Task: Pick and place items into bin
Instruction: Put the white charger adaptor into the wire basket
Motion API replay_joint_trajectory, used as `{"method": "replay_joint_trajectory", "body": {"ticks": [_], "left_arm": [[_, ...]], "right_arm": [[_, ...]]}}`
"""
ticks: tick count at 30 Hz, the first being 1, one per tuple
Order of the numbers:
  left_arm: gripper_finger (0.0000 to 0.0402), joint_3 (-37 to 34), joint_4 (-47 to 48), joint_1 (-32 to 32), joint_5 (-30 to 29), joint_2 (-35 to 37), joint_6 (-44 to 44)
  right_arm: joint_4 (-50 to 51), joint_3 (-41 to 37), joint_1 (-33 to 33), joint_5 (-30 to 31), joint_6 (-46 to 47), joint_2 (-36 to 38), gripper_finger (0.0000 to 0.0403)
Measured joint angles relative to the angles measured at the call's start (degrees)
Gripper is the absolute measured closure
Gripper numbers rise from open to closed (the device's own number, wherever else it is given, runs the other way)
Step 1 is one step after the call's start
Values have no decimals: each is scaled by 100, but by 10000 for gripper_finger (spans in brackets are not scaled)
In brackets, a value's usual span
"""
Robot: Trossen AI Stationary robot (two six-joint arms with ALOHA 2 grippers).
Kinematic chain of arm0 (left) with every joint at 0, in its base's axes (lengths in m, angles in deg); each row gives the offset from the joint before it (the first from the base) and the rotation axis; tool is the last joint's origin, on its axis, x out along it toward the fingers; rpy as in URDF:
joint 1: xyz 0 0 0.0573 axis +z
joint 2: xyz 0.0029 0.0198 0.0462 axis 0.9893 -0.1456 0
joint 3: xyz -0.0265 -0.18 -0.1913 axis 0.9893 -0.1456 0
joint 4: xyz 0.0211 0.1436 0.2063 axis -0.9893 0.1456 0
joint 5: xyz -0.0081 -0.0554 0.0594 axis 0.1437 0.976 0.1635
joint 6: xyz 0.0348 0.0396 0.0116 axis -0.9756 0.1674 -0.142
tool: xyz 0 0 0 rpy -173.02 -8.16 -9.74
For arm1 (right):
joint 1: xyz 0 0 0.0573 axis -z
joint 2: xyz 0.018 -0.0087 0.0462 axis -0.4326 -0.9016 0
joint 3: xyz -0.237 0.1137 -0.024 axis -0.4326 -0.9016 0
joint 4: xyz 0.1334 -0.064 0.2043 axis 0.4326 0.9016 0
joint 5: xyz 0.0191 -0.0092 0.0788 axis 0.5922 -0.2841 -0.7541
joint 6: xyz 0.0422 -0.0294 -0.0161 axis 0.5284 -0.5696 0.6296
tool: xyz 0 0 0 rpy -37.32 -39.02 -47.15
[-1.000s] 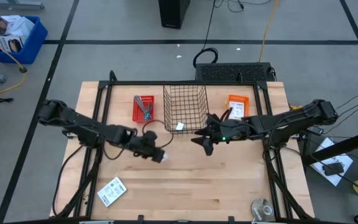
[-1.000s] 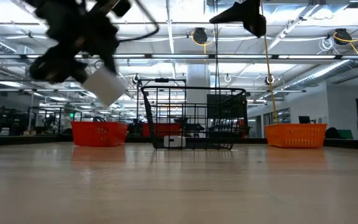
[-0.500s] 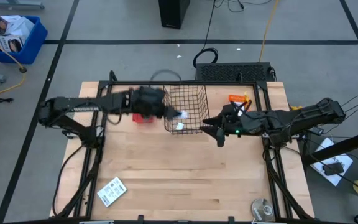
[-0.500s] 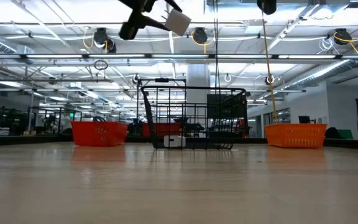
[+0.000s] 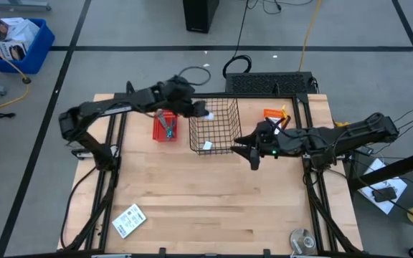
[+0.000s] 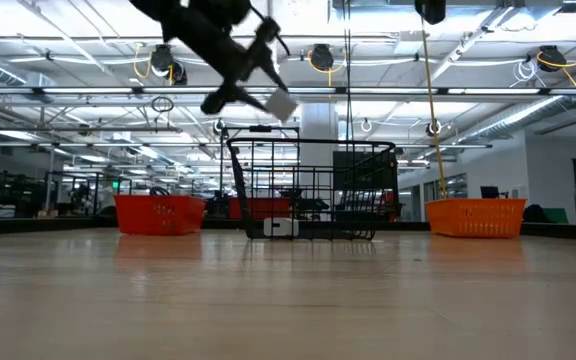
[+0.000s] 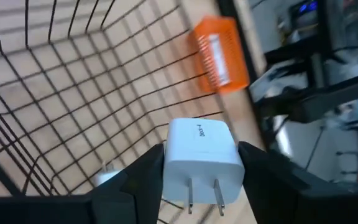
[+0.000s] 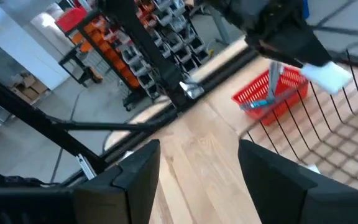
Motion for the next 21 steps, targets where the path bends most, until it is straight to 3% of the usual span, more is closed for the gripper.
{"method": "replay_joint_trajectory", "body": {"ticks": [5, 11, 16, 21], "left_arm": [[217, 0, -38, -1, 306, -635, -38], [179, 0, -64, -2, 845, -1108, -66], [154, 0, -564, -10, 873, -1101, -95], [156, 0, -1103, 0, 922, -1003, 145]], "right_arm": [[20, -255, -25, -16, 326, -7, 193], [-490, -661, -74, -19, 545, -7, 193], [-659, -767, -74, -20, 574, -7, 193], [-718, -767, -74, -19, 489, -7, 193]]}}
